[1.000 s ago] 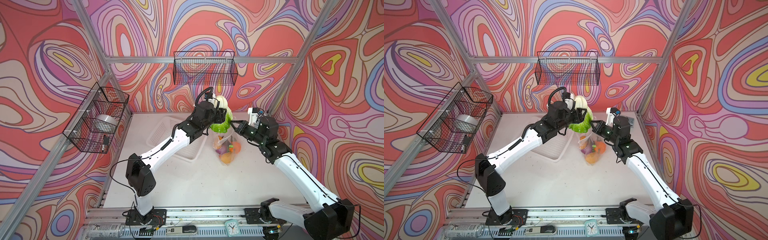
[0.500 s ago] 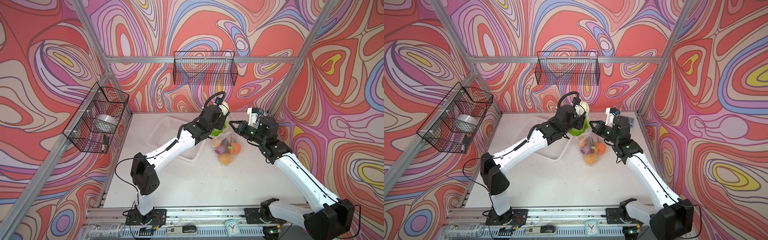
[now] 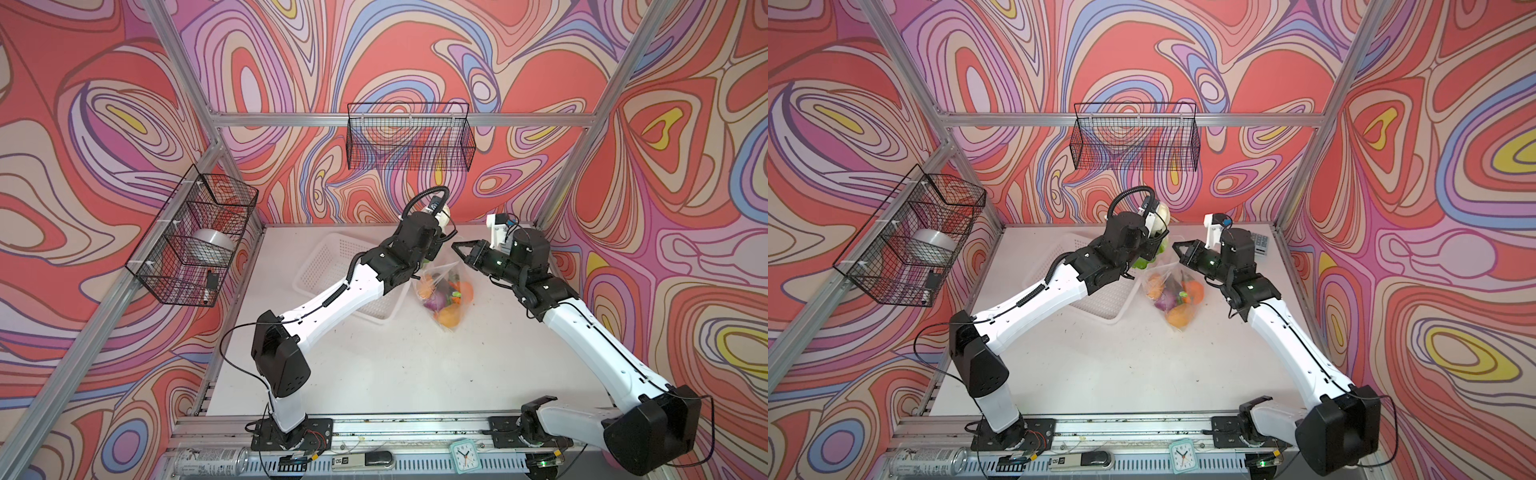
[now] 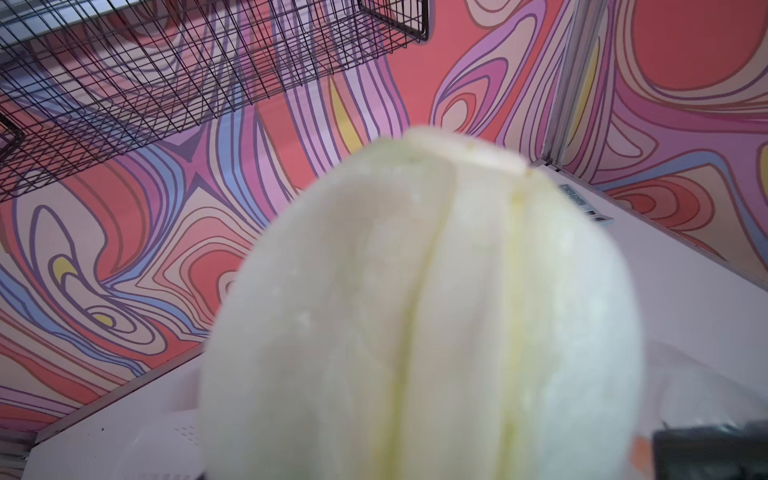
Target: Place the food in the zip-top bag and seal the zipper
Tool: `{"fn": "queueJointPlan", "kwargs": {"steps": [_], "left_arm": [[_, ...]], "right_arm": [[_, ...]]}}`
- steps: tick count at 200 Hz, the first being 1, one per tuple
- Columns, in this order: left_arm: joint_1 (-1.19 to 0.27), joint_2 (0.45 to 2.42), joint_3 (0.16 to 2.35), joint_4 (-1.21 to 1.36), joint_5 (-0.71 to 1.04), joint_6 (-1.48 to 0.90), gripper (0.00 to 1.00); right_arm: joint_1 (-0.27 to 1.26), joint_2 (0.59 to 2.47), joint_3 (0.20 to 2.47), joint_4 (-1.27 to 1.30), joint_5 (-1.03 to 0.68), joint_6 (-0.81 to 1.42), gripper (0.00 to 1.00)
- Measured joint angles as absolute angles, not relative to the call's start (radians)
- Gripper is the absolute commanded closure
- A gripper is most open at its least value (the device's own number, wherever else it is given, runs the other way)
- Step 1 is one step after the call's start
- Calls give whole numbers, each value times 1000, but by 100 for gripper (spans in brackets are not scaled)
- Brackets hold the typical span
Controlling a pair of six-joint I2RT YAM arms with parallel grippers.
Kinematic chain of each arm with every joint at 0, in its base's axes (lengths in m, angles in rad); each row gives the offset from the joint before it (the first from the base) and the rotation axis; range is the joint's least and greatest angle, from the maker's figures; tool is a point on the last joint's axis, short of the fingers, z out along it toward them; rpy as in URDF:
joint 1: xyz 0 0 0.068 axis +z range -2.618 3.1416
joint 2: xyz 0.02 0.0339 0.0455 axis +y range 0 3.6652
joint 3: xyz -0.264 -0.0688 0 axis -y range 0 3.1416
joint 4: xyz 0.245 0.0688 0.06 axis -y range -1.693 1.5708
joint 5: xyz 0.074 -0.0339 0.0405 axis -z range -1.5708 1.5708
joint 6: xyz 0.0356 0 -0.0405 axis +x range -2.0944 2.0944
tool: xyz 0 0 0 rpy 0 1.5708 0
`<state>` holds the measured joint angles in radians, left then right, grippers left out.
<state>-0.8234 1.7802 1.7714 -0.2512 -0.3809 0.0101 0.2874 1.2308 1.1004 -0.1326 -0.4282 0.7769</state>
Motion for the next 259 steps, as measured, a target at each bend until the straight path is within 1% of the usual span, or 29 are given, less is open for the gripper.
{"fn": "queueJointPlan", "kwargs": {"steps": [65, 94, 112, 125, 139, 157, 184, 204, 236, 259], "left_arm": [[-805, 1697, 1794, -242, -279, -73, 35], [-752, 1630, 1769, -197, -176, -188, 38], [-691, 1569, 1684, -103, -72, -311, 48], [-653, 1542, 1619, -28, -2, -402, 51], [-633, 1540, 1569, 39, 59, -484, 57], [-633, 1549, 1513, 109, 132, -581, 70], [-640, 1563, 1443, 205, 231, -710, 100], [-641, 1563, 1407, 256, 262, -767, 100], [-636, 1540, 1324, 326, 265, -829, 100], [-637, 1534, 1298, 333, 271, -855, 93]], "right_arm": [[287, 1232, 1098, -114, -429, 780, 100], [287, 1232, 1092, -111, -418, 780, 100], [287, 1232, 1092, -111, -414, 783, 100], [287, 1232, 1092, -111, -411, 784, 100], [287, 1232, 1092, -111, -408, 785, 100], [287, 1232, 1092, -111, -408, 787, 100], [287, 1232, 1092, -110, -408, 787, 100], [287, 1232, 1091, -112, -404, 787, 100], [287, 1233, 1089, -112, -400, 787, 100], [287, 1233, 1089, -112, -400, 787, 100]]}}
